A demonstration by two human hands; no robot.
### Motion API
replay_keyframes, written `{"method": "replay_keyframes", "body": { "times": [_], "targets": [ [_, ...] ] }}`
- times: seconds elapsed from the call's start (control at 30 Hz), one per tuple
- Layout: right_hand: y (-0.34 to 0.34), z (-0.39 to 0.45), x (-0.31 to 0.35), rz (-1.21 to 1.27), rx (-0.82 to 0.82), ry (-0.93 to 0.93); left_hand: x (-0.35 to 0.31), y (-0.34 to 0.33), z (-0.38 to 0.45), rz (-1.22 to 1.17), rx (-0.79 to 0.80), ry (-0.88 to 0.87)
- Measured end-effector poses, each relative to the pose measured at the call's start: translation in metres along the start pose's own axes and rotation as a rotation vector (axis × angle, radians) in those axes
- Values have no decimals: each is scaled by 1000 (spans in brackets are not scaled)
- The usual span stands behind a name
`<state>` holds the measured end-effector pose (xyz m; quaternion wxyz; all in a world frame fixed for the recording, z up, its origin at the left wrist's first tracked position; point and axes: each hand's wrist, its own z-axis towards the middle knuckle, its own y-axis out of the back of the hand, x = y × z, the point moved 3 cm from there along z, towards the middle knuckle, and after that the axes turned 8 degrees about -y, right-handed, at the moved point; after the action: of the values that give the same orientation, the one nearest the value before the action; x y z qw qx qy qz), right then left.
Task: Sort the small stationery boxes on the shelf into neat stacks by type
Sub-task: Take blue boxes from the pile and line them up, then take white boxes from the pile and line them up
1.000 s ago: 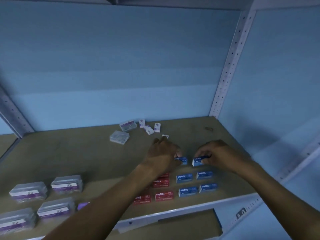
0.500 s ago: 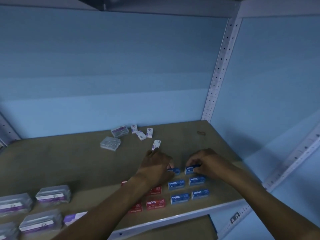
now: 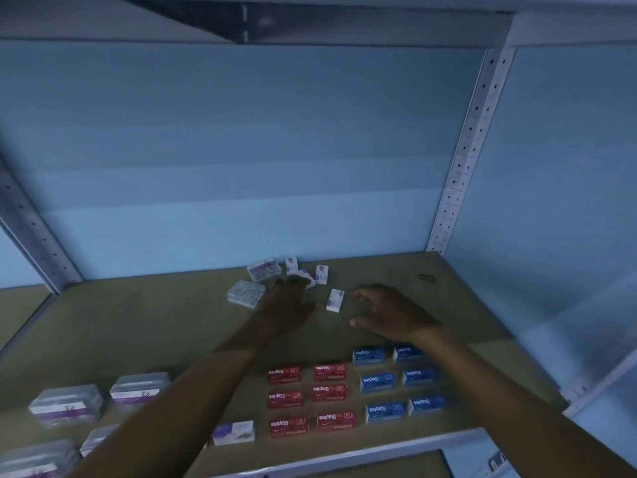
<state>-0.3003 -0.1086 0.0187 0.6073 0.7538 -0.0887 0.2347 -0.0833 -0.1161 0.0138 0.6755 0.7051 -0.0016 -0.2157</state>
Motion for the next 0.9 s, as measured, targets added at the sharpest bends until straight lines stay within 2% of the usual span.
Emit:
{"method": "replay_keyframes", "body": {
  "times": [0.07,0.3,0.6,0.9],
  "targets": [
    [-7,9,12,26,-25,16,9,-1,8,15,38,30],
    [-26,35,19,-63,-2,-1,23,-16,22,247,162,-77],
    [-31,33,11,-36,-50,98,17,-10,12,467,4,-213],
    [-27,24,6,23,-95,165,12,-13,-23,372,-55,-289]
  ]
}}
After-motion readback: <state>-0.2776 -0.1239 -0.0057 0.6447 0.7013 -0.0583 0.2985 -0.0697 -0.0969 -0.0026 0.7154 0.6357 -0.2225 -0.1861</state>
